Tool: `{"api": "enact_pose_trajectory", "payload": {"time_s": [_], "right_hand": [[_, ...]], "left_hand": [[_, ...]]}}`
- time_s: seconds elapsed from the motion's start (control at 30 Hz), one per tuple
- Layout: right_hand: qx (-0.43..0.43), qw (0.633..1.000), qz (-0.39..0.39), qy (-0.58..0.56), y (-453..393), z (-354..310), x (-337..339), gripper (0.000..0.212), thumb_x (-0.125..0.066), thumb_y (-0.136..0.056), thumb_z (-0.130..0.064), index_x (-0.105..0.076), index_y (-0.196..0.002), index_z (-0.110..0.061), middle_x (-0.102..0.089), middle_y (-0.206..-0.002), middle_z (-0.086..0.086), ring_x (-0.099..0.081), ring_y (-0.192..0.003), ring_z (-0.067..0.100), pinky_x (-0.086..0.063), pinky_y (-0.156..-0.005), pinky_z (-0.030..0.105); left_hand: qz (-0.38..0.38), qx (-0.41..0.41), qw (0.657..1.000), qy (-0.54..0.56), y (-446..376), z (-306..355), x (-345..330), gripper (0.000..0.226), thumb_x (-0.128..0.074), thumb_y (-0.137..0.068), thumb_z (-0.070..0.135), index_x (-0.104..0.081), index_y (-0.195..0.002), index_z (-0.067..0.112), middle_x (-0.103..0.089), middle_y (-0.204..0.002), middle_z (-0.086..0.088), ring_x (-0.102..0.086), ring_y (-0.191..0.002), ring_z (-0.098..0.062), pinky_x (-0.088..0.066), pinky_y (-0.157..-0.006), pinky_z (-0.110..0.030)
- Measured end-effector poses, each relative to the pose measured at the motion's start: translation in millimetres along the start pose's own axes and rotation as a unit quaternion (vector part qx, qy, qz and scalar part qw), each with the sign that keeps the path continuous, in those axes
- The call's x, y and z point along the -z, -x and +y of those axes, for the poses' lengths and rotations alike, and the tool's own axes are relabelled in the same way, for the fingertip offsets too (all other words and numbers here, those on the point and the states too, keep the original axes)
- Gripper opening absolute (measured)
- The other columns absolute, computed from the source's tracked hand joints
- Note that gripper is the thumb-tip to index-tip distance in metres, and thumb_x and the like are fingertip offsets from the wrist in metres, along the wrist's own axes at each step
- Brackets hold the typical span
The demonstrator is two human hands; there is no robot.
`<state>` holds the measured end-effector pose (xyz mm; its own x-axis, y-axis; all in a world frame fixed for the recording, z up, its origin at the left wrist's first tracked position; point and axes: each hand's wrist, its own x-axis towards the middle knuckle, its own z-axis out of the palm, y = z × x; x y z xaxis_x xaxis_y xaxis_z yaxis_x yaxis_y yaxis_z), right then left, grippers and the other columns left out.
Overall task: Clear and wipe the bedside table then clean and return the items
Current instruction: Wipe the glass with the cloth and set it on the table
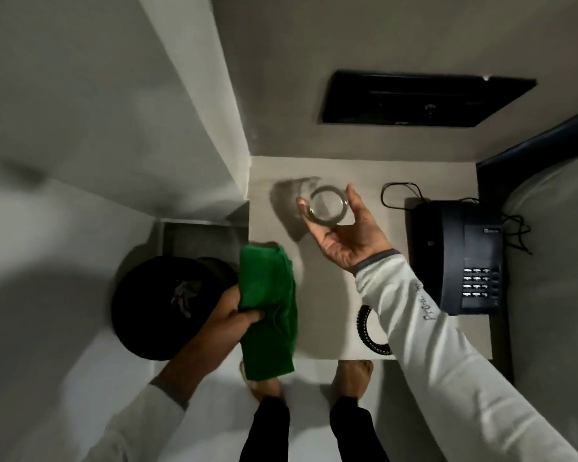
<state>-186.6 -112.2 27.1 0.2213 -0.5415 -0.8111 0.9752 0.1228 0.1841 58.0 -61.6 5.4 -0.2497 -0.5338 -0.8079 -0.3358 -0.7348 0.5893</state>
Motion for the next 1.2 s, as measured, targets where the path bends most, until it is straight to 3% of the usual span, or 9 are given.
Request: {"api": "enact_pose_trajectory", "payload": {"time_s": [0.1, 0.27, 0.43, 0.67, 0.77, 0.87, 0.93, 1.07, 1.2], "right_hand": [[-0.044, 0.999, -0.003, 0.005, -21.5, 14.7, -23.9, 0.072, -0.077, -0.084, -0.04, -0.056, -0.117, 0.02, -0.068, -0.111, 0.036, -0.069, -0.094, 0.042, -0.055, -0.099, 0.04], [-0.092, 0.996, -0.022, -0.005, -53.7, 35.4, -59.8, 0.065, -0.072, -0.089, -0.042, -0.06, -0.1, 0.021, -0.069, -0.091, 0.037, -0.071, -0.068, 0.046, -0.062, -0.067, 0.047], [-0.098, 0.994, -0.008, -0.053, -74.3, 38.5, -76.9, 0.063, -0.074, -0.088, -0.037, -0.058, -0.121, 0.014, -0.067, -0.101, 0.035, -0.069, -0.093, 0.038, -0.058, -0.091, 0.038], [-0.098, 0.995, 0.016, -0.011, -78.7, 36.9, -84.1, 0.068, -0.073, -0.087, -0.044, -0.057, -0.124, 0.011, -0.068, -0.096, 0.036, -0.069, -0.082, 0.041, -0.061, -0.073, 0.051], [-0.091, 0.996, 0.021, 0.006, -73.7, 35.0, -77.2, 0.086, -0.058, -0.089, -0.062, -0.049, -0.132, 0.012, -0.063, -0.129, 0.024, -0.067, -0.109, 0.033, -0.06, -0.064, 0.056], [-0.008, 0.983, 0.043, 0.176, -48.6, 30.1, -63.3, 0.084, -0.049, -0.092, -0.066, -0.053, -0.111, 0.015, -0.067, -0.121, 0.014, -0.068, -0.104, 0.024, -0.062, -0.066, 0.048], [0.209, 0.871, 0.129, 0.425, -22.5, 22.3, -42.7, 0.067, -0.057, -0.091, -0.061, -0.06, -0.111, 0.003, -0.071, -0.101, 0.019, -0.07, -0.084, 0.03, -0.062, -0.08, 0.048], [0.548, 0.349, 0.198, 0.734, 34.8, -3.7, 16.1, 0.066, -0.058, -0.091, -0.057, -0.049, -0.141, -0.013, -0.055, -0.139, 0.018, -0.051, -0.129, 0.034, -0.045, -0.108, 0.046], [0.604, 0.239, 0.331, 0.685, 106.8, -45.7, 59.8, 0.077, -0.056, -0.091, -0.06, -0.038, -0.152, -0.016, -0.032, -0.159, 0.021, -0.025, -0.151, 0.038, -0.023, -0.12, 0.058]], "left_hand": [[0.011, 0.026, 0.999, 0.037, -9.7, -11.4, -3.8, 0.056, -0.069, -0.071, 0.004, -0.065, -0.125, 0.019, -0.075, -0.117, -0.011, -0.069, -0.113, -0.032, -0.053, -0.101, -0.054], [0.021, 0.03, 0.998, 0.048, -19.3, -18.4, -7.1, 0.066, -0.065, -0.065, 0.006, -0.057, -0.131, 0.006, -0.069, -0.122, -0.021, -0.066, -0.115, -0.037, -0.05, -0.102, -0.06], [0.01, 0.019, 0.999, 0.033, -28.2, -20.9, -3.2, 0.068, -0.062, -0.067, 0.004, -0.054, -0.134, 0.002, -0.067, -0.124, -0.023, -0.065, -0.118, -0.035, -0.052, -0.101, -0.049], [-0.005, 0.02, 0.999, 0.044, -33.0, -20.9, -1.8, 0.073, -0.072, -0.059, 0.016, -0.059, -0.13, 0.008, -0.069, -0.122, -0.021, -0.065, -0.118, -0.037, -0.051, -0.103, -0.053], [0.004, 0.014, 0.999, 0.049, -32.6, -18.3, -2.5, 0.067, -0.073, -0.055, 0.024, -0.065, -0.12, 0.01, -0.07, -0.118, -0.024, -0.066, -0.114, -0.039, -0.051, -0.103, -0.057], [0.014, 0.012, 0.999, 0.041, -32.9, -9.6, -6.4, 0.067, -0.078, -0.058, 0.02, -0.065, -0.123, 0.012, -0.071, -0.119, -0.019, -0.067, -0.114, -0.037, -0.049, -0.104, -0.059], [0.015, 0.011, 0.999, 0.046, -32.3, 1.2, -13.6, 0.059, -0.078, -0.07, 0.002, -0.063, -0.127, 0.009, -0.071, -0.12, -0.019, -0.067, -0.114, -0.037, -0.05, -0.104, -0.055], [0.01, 0.014, 0.999, 0.041, -29.8, 19.2, -38.2, 0.046, -0.059, -0.085, -0.018, -0.059, -0.128, -0.001, -0.068, -0.122, -0.026, -0.063, -0.117, -0.042, -0.053, -0.098, -0.048], [-0.049, 0.001, 0.998, 0.042, -10.5, 52.1, -94.8, 0.052, -0.055, -0.087, -0.019, -0.054, -0.134, 0.002, -0.067, -0.127, -0.021, -0.066, -0.115, -0.036, -0.057, -0.094, -0.046]]}}
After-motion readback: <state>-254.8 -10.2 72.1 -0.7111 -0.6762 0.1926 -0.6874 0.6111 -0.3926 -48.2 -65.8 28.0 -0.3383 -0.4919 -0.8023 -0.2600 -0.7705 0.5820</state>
